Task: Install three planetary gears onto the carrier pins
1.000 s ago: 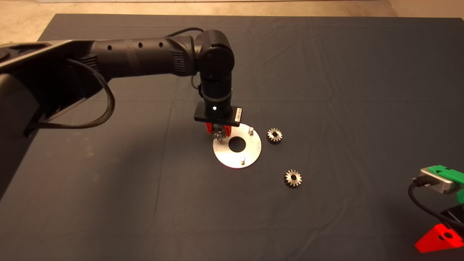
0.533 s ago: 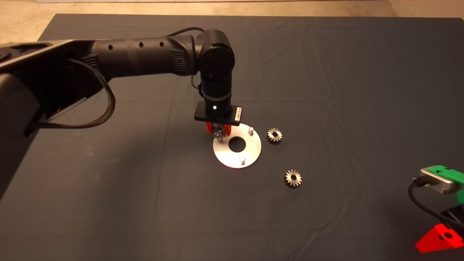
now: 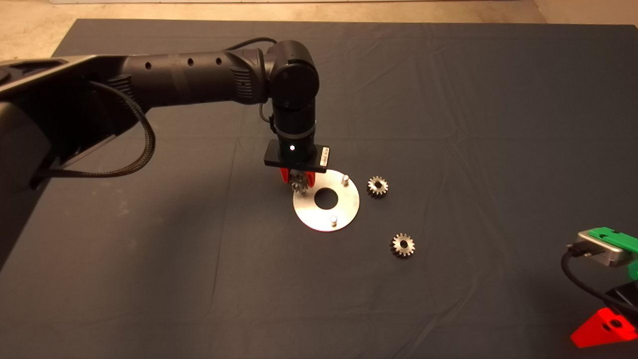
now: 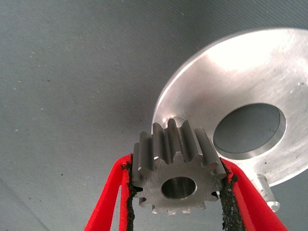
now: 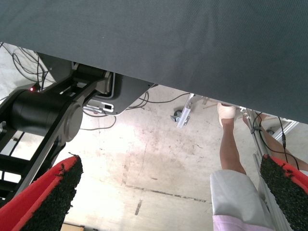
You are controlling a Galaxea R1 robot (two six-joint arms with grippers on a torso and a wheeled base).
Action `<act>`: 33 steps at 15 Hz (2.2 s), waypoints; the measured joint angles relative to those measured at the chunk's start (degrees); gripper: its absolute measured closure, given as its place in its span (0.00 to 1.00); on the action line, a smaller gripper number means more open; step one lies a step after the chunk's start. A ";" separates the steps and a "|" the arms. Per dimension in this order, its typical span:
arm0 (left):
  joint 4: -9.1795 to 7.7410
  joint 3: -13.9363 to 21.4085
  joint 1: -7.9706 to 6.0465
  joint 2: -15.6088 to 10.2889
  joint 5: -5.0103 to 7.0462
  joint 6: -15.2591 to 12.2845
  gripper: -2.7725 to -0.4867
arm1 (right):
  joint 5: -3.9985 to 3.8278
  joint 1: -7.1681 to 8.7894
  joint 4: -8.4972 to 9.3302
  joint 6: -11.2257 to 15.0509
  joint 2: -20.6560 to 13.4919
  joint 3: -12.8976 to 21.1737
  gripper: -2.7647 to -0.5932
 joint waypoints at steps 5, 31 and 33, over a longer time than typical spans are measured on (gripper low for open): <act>-0.02 0.11 0.05 0.02 -0.03 0.00 0.83 | 0.01 0.01 0.00 0.01 0.00 0.00 0.01; -0.01 1.56 0.33 -0.15 -0.01 0.00 0.83 | 0.00 0.01 0.00 0.00 0.00 0.00 0.01; -0.11 1.23 0.33 -0.13 -0.04 0.07 0.83 | 0.01 0.01 0.00 -0.01 0.00 0.00 0.01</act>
